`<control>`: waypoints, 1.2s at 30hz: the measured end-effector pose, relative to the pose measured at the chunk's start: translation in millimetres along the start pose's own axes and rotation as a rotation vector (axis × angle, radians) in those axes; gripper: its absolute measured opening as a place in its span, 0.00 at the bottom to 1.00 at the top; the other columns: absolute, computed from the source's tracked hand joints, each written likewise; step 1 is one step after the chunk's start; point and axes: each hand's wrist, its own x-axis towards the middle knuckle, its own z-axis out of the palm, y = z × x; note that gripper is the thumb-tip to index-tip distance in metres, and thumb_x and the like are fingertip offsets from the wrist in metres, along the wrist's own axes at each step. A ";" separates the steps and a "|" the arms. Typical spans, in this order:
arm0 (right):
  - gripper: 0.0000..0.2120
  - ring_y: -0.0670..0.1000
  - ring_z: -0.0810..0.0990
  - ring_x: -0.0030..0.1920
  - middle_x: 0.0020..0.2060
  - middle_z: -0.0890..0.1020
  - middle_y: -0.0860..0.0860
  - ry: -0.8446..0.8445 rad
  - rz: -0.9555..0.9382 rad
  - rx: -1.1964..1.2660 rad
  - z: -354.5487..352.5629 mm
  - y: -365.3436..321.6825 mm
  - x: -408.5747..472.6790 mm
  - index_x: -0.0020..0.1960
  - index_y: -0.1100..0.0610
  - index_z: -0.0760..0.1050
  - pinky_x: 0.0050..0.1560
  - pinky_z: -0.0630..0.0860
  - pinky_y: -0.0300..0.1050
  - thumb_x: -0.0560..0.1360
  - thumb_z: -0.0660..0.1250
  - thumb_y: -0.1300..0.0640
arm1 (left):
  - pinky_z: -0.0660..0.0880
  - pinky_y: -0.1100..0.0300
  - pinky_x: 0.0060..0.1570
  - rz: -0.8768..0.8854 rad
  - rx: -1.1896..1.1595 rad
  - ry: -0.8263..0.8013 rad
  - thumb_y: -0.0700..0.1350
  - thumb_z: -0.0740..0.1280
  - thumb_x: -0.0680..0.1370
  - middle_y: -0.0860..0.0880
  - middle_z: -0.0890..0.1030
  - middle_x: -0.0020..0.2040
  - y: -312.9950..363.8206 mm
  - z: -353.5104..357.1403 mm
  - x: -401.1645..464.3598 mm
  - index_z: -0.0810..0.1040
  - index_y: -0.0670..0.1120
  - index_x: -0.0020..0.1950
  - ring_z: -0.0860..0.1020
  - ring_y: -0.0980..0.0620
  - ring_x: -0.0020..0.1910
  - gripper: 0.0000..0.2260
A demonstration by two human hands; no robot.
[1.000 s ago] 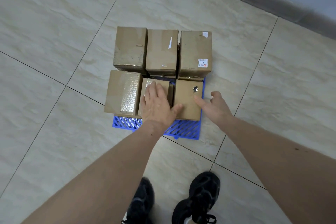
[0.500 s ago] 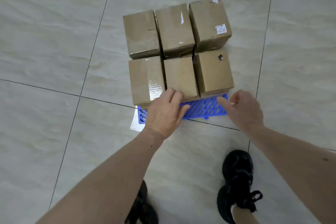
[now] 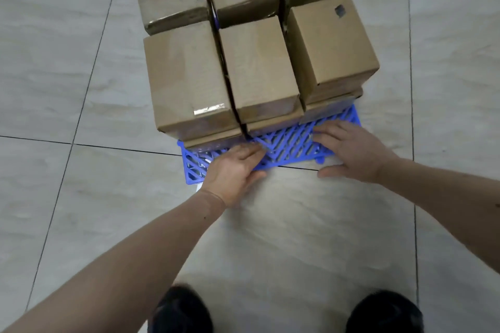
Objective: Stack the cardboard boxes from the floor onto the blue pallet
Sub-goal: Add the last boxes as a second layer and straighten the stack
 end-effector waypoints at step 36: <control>0.24 0.60 0.81 0.46 0.53 0.84 0.54 0.352 -0.096 -0.101 36.8 -85.6 72.0 0.57 0.60 0.82 0.45 0.80 0.50 0.65 0.80 0.50 | 0.82 0.56 0.41 0.361 0.111 0.016 0.47 0.69 0.73 0.47 0.83 0.57 -122.4 1.0 -24.0 0.85 0.43 0.54 0.83 0.48 0.52 0.14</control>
